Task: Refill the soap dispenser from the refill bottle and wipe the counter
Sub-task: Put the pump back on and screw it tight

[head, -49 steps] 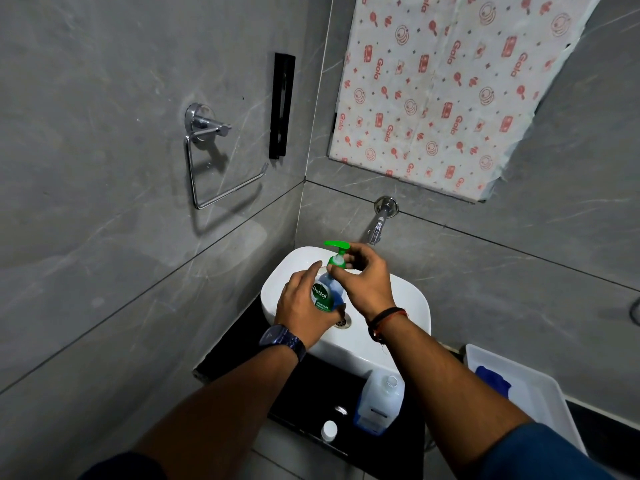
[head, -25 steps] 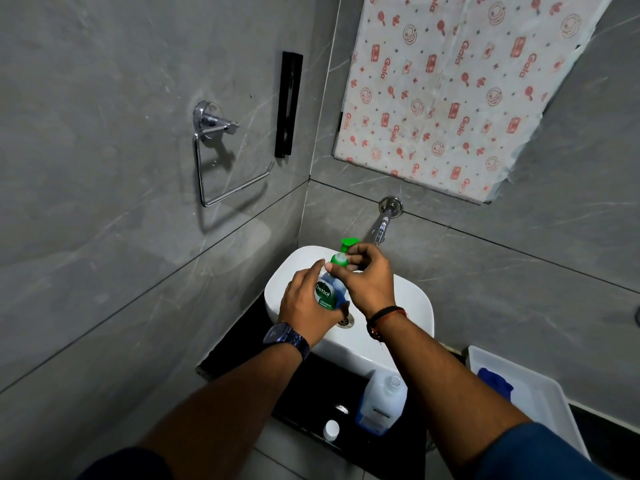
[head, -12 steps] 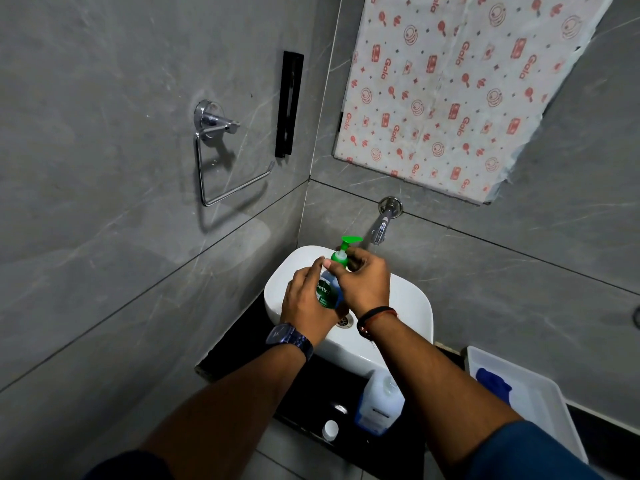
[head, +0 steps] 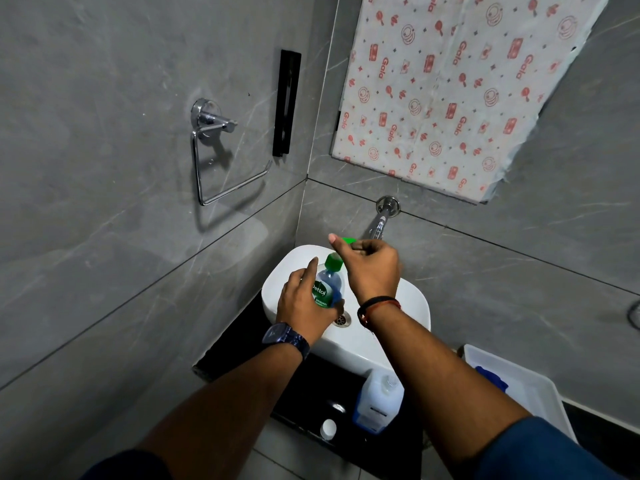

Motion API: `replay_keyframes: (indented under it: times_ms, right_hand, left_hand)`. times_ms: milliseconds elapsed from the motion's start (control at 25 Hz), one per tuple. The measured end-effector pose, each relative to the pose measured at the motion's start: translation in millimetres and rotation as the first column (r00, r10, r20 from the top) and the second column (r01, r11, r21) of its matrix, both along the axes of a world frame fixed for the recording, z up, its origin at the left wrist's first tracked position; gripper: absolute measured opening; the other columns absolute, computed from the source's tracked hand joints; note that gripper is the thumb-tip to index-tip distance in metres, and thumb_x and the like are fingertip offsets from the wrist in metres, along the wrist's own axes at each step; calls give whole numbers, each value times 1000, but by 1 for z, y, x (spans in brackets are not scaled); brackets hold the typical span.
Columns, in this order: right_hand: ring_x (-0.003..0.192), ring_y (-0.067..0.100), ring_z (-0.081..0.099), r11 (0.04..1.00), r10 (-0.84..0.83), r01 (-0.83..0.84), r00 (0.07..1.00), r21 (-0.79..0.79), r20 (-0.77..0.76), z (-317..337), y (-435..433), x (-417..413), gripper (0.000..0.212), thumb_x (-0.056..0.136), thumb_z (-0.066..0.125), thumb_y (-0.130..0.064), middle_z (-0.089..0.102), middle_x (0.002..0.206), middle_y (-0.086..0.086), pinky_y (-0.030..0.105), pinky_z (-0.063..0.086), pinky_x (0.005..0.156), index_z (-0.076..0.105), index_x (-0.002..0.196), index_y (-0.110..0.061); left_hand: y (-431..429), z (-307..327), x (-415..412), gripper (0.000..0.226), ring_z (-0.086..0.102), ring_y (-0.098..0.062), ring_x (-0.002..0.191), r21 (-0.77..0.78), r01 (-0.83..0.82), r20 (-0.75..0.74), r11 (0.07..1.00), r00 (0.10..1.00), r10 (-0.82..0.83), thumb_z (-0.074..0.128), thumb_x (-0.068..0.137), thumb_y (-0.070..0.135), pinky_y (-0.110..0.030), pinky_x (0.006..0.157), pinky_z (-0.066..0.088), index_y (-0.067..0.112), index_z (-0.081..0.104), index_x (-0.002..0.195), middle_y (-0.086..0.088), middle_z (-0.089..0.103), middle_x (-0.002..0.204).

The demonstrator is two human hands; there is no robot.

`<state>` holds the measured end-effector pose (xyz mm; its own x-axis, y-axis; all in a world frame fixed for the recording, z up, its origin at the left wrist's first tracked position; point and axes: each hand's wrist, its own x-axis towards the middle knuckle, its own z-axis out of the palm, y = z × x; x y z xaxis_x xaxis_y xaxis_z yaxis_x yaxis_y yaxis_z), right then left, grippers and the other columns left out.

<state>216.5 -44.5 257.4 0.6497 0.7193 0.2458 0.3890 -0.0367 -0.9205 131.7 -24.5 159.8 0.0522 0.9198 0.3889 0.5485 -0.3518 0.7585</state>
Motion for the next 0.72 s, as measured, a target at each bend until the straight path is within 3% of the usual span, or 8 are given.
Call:
replay_keyframes:
  times_ms: [200, 280, 360, 440, 520, 640, 720]
  right_hand:
    - [53, 20, 54, 990, -59, 84, 975, -110, 212, 10, 4, 4, 40, 70, 73, -45, 54, 49, -4, 23, 39, 47, 54, 52, -15]
    - [62, 26, 59, 985, 4, 41, 966, -168, 258, 15, 7, 3, 26, 75, 66, -33, 60, 57, 2, 26, 44, 53, 61, 60, -12]
    - [78, 28, 64, 964, 194, -116, 922, -239, 335, 21, 10, 4, 14, 81, 62, -23, 69, 76, 8, 29, 49, 66, 69, 79, -11]
    - [95, 28, 64, 882, 450, -305, 772, -360, 448, 26, 11, 6, 19, 89, 57, -16, 71, 100, 11, 33, 50, 82, 68, 104, -12]
    - [105, 29, 60, 795, 606, -403, 564, -454, 561, 30, 11, 12, 25, 94, 52, -12, 66, 114, 13, 37, 48, 92, 62, 117, -13]
    - [106, 28, 59, 732, 663, -488, 349, -476, 662, 31, 13, 21, 31, 94, 50, -2, 65, 115, 13, 36, 46, 94, 61, 122, -13]
    - [107, 27, 58, 712, 670, -506, 280, -487, 688, 28, 16, 24, 35, 94, 48, 2, 64, 115, 12, 37, 45, 96, 61, 123, -13]
  left_hand:
    - [2, -2, 0, 94, 54, -27, 108, 32, 17, -29, 999, 999, -16, 83, 57, 38, -36, 88, 46, 23, 37, 138, -9, 53, 121]
    - [1, -3, 1, 94, 55, -27, 106, 44, 28, -51, 999, 998, -26, 83, 56, 38, -37, 87, 48, 24, 38, 137, -8, 54, 121]
    - [0, -4, 0, 92, 56, -28, 104, 52, 11, -23, 999, 1000, -10, 84, 53, 37, -37, 84, 50, 24, 42, 134, -7, 55, 119]
    - [2, -7, -3, 89, 57, -29, 103, 62, -23, 28, 998, 999, 21, 83, 52, 34, -37, 83, 49, 22, 46, 131, -9, 56, 118]
    - [6, -11, -9, 88, 57, -30, 103, 60, -37, 45, 998, 998, 35, 83, 51, 33, -36, 82, 49, 21, 47, 130, -9, 56, 119]
    - [10, -15, -17, 88, 57, -29, 106, 55, -32, 48, 998, 998, 30, 84, 52, 33, -38, 81, 50, 20, 46, 130, -8, 54, 122]
    - [11, -18, -20, 87, 58, -29, 103, 72, -42, 64, 997, 997, 38, 85, 51, 32, -35, 79, 49, 18, 48, 129, -9, 56, 120]
